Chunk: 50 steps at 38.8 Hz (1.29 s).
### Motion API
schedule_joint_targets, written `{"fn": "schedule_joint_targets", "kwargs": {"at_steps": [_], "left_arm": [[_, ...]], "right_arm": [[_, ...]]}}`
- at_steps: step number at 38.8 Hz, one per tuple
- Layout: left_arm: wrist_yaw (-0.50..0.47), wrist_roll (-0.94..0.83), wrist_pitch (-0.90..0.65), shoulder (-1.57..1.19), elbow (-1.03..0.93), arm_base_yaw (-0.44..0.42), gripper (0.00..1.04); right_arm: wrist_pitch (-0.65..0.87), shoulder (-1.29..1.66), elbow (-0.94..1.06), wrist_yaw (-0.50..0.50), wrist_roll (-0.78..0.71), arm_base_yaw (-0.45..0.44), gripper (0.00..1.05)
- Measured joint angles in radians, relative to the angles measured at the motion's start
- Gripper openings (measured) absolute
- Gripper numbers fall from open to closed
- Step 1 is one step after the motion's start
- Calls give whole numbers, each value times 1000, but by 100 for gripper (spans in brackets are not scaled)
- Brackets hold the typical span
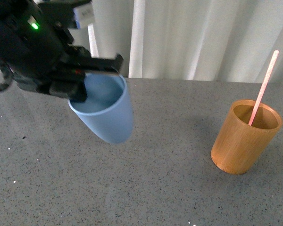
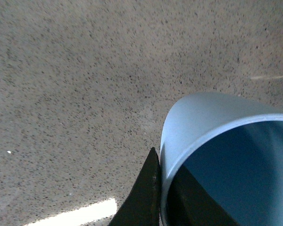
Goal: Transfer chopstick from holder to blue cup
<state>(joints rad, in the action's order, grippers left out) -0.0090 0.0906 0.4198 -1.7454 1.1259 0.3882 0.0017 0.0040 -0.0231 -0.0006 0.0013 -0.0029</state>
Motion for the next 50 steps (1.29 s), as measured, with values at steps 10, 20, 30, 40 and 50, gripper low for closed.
{"fn": "schedule_joint_targets", "kwargs": {"at_steps": [10,20,30,40,50], "left_arm": [[-45,28,-74,-82,-28,23,4],[-48,68,-110,-163,-26,43,4],[-6,113,-120,-180,-21,73,6],[55,148,-97,-140,27,64,45],[-3,155,-208,56,-4,-68,94]], "right_arm": [[0,0,0,0,0,0,95],[0,0,0,0,0,0,95],[0,0,0,0,0,0,95],[0,0,0,0,0,0,95],[0,0,0,0,0,0,95]]}}
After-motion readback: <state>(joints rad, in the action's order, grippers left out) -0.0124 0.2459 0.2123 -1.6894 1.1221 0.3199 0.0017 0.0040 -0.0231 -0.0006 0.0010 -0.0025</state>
